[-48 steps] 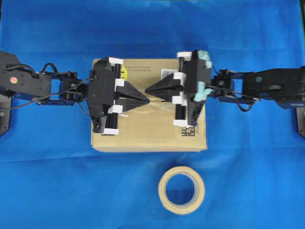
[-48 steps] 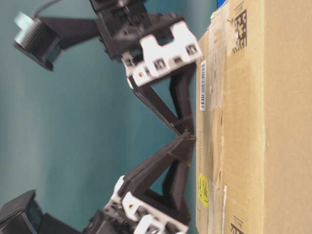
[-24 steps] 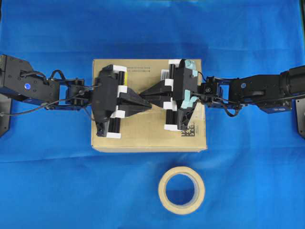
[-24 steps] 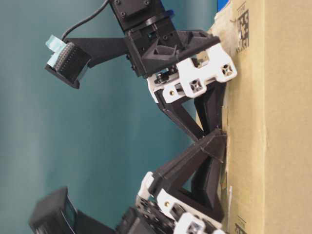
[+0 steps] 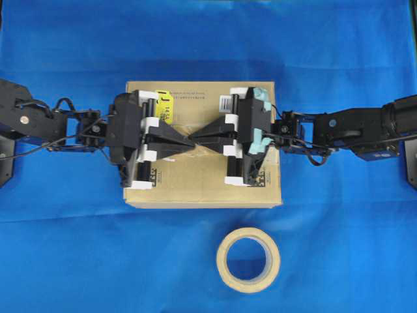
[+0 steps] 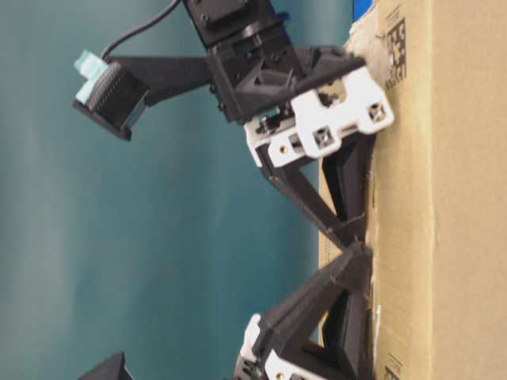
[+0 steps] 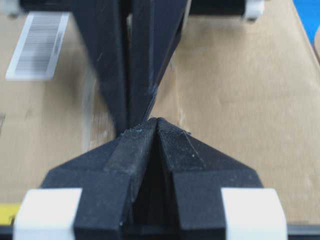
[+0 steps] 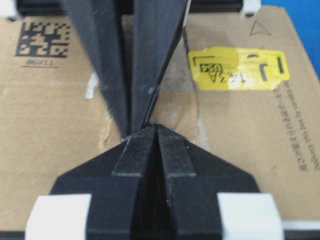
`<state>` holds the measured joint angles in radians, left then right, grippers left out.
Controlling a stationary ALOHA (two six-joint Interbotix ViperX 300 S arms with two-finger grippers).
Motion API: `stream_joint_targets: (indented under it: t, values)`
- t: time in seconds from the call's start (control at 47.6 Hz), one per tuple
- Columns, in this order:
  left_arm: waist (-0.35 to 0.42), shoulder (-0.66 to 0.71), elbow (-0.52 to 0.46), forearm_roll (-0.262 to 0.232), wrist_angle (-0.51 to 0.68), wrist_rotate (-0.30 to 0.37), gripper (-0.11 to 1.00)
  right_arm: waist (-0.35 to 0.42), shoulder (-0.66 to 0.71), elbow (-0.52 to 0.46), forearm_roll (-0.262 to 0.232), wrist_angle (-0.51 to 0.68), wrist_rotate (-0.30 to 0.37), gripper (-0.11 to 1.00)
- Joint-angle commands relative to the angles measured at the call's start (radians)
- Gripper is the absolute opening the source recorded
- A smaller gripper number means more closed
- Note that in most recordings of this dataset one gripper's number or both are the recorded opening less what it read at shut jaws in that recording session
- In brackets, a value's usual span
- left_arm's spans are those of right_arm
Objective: Apply tape along the seams of the closed cardboard box to seal it securely.
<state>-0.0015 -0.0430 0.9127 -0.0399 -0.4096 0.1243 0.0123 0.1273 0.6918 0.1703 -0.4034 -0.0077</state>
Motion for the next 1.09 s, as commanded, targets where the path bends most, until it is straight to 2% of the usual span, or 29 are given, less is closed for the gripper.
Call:
stream_joint_targets:
  t: [0.0, 0.273, 0.693, 0.883, 1.072]
  values:
    - [-0.005, -0.015, 0.034, -0.003, 0.006, -0.008, 0.01, 0.044, -0.020, 0.034, 0.008, 0.008, 0.002, 0.00]
    - [-0.005, -0.037, 0.067, -0.003, 0.008, -0.023, 0.01, 0.063, -0.061, 0.107, 0.052, 0.006, 0.002, 0.00]
    - [-0.025, -0.109, 0.077, -0.002, 0.028, -0.040, 0.01, 0.089, -0.172, 0.186, 0.066, 0.011, 0.000, 0.00]
    - [-0.031, -0.245, 0.064, -0.002, 0.083, -0.040, 0.01, 0.089, -0.316, 0.198, 0.063, 0.043, -0.018, 0.00]
    - [-0.017, -0.448, 0.041, -0.002, 0.239, -0.040, 0.01, 0.084, -0.509, 0.198, 0.060, 0.156, -0.049, 0.00]
